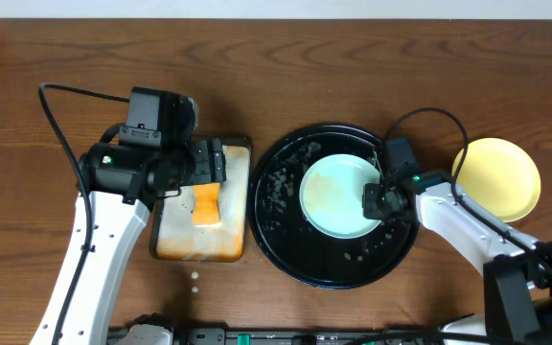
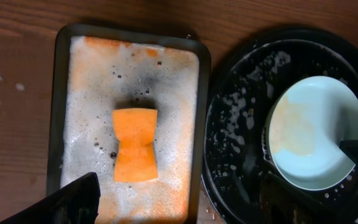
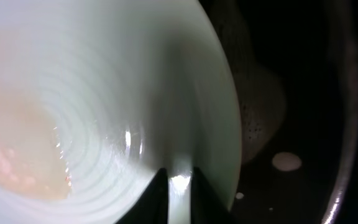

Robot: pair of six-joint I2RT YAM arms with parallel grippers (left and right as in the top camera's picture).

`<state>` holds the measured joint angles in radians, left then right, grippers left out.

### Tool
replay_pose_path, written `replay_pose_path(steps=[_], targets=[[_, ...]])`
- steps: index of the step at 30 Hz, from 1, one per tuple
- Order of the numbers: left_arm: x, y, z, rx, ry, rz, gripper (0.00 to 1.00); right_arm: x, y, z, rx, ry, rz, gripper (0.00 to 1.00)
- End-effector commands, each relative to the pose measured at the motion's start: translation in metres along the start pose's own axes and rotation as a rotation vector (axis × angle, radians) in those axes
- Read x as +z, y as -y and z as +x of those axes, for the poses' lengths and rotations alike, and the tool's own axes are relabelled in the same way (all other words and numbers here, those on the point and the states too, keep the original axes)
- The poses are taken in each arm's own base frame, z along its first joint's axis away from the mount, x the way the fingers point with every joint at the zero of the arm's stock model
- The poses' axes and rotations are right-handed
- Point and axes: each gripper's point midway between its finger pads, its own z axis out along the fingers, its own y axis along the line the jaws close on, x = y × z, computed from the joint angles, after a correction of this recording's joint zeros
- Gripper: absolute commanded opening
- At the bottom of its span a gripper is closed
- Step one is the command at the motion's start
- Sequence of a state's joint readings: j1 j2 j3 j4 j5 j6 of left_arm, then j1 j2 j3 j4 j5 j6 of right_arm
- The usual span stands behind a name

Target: Clean dirty plates on tray and stack at the side

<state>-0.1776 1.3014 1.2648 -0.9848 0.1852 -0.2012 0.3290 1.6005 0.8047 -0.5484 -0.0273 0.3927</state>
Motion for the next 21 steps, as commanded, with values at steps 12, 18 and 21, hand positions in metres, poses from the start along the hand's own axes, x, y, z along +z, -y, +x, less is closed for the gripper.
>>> replay_pose_path(steps=[12,18,21], targets=[[0.000,0.001,0.000,0.013,-0.002,0.005,0.83,-0.028,0.010,-0.015,-0.031,0.090,-0.007,0.28],[0.000,0.001,0.001,0.013,-0.002,0.005,0.83,-0.028,0.035,-0.019,0.115,0.086,0.020,0.27],[0.000,0.001,0.000,0.013,-0.002,0.005,0.83,-0.023,0.039,-0.015,0.124,0.059,0.031,0.23]])
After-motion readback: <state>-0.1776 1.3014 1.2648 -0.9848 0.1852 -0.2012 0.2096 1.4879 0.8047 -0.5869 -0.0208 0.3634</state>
